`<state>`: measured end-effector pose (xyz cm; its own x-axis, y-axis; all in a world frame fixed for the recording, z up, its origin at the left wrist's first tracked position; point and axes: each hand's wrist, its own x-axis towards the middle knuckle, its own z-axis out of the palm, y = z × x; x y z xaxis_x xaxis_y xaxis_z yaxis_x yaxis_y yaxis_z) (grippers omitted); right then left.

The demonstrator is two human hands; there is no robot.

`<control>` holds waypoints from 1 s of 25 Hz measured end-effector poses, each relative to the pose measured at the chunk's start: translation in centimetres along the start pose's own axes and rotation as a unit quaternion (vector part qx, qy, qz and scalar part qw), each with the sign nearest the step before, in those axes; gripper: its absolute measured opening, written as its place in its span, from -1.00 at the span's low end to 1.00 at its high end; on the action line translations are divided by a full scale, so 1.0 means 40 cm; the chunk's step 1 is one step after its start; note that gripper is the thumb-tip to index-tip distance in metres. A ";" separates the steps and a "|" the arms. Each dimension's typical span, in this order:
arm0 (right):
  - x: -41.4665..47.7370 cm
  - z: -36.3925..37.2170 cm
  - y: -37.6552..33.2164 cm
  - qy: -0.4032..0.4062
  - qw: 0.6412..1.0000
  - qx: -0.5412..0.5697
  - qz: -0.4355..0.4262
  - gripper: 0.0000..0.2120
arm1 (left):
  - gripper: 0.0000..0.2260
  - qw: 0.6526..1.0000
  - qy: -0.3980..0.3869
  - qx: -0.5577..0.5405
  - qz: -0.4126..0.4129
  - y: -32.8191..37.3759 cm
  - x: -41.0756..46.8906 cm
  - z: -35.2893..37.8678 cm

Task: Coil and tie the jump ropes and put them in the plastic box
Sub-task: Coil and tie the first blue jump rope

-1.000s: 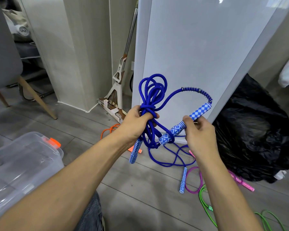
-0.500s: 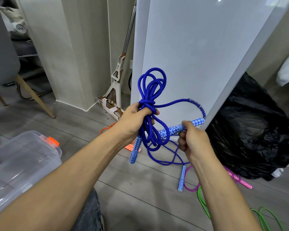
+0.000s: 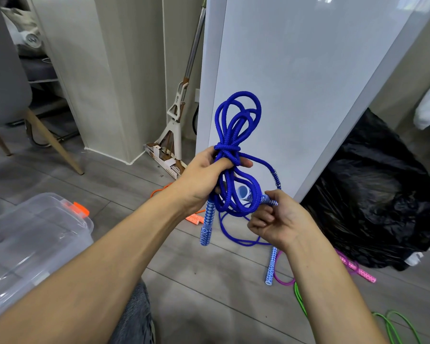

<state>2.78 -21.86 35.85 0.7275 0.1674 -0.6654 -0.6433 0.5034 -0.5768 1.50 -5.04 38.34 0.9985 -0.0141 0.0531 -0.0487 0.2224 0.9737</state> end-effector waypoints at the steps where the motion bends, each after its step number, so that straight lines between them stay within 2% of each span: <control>1: -0.001 0.000 0.000 -0.002 1.000 0.005 0.001 -0.72 | -0.83 1.000 -0.003 0.018 0.005 -0.001 -0.001 -0.001; 5: -0.018 0.011 0.008 -0.019 1.000 0.004 -0.018 -0.76 | -0.80 0.994 -0.018 0.103 0.043 -0.001 -0.004 0.001; 8: -0.016 0.027 0.011 0.013 0.995 -0.050 -0.090 -0.76 | -0.82 0.993 -0.001 0.109 0.050 -0.007 -0.004 0.001; 12: -0.007 0.032 0.002 0.082 0.962 -0.110 -0.237 -0.77 | -0.82 0.996 0.058 0.065 0.004 -0.017 -0.001 0.000; 16: -0.021 0.036 0.011 0.118 0.926 -0.180 -0.310 -0.78 | -0.81 0.995 0.087 0.055 -0.001 -0.033 0.007 0.000; 18: -0.028 0.039 0.011 0.116 0.923 -0.194 -0.311 -0.78 | -0.80 0.995 0.093 0.044 -0.005 -0.032 0.010 -0.004; 25: -0.015 0.031 0.004 0.044 0.976 -0.117 -0.179 -0.81 | -0.73 0.994 0.042 -0.094 -0.031 -0.029 0.012 -0.004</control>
<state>2.54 -20.83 36.76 0.8990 -0.0634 -0.4334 -0.3956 0.3071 -0.8655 2.03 -5.14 37.20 0.9985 0.0461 -0.0312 0.0101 0.4019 0.9156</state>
